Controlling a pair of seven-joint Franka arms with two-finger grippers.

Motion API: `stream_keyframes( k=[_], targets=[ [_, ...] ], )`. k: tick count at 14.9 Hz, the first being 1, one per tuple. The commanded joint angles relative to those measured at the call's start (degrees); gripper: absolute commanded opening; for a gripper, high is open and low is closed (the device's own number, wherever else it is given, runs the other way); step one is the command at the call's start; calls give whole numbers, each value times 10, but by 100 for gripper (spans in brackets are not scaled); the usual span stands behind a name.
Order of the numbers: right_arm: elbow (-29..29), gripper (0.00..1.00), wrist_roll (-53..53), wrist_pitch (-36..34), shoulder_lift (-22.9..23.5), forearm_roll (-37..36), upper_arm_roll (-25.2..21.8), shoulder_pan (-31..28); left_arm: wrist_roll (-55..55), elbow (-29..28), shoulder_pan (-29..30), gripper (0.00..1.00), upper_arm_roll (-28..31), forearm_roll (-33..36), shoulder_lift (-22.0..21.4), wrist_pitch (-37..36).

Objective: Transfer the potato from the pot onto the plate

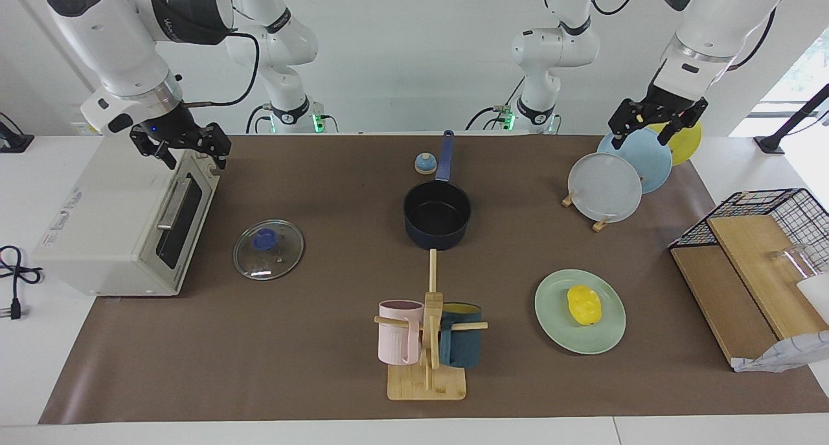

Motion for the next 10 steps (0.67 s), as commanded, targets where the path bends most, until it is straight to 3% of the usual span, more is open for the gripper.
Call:
stream_keyframes(
  k=[1,6,10],
  targets=[
    [-2,100,9,-7,-4,9,0,-3,1,22,2,100,1,-10,16,-19],
    [-2,100,9,-7,-4,9,0,-3,2,-22,4,100,1,-12,6,8],
    [-2,100,9,-5,-4,9,0,-3,1,-20,2,100,1,-12,6,6]
  ],
)
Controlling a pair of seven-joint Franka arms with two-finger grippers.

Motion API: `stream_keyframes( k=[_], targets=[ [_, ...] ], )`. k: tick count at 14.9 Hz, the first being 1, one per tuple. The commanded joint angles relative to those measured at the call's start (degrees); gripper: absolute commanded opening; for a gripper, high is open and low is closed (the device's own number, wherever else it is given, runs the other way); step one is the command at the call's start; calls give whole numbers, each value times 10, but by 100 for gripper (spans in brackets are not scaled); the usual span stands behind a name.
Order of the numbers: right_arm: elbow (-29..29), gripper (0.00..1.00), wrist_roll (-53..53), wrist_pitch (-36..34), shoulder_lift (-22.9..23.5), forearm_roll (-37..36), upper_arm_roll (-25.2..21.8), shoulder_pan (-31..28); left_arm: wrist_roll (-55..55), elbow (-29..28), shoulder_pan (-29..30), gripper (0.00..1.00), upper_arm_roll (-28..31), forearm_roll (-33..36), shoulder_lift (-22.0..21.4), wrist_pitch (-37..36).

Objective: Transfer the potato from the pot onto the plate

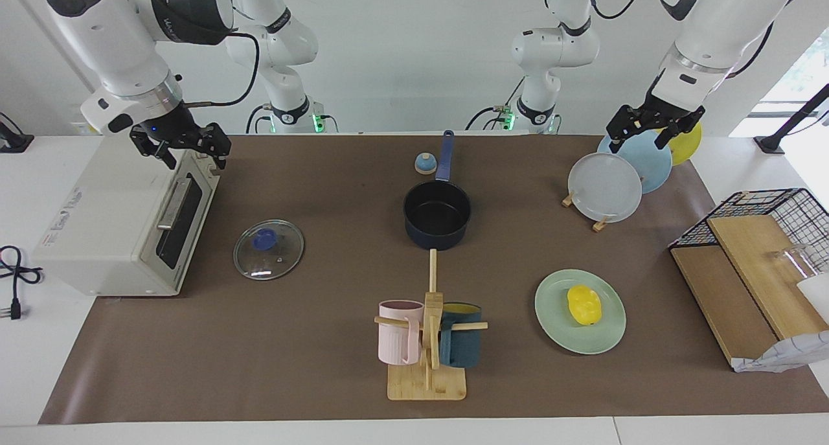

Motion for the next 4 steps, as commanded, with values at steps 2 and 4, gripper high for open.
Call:
stream_keyframes(
  k=[2,4],
  targets=[
    [-2,100,9,-5,-4,9,0,-3,2,-8,5,100,1,-10,-8,7],
    [-2,100,9,-6,-4,9,0,-3,6,-9,6,100,1,-10,-8,8]
  ],
)
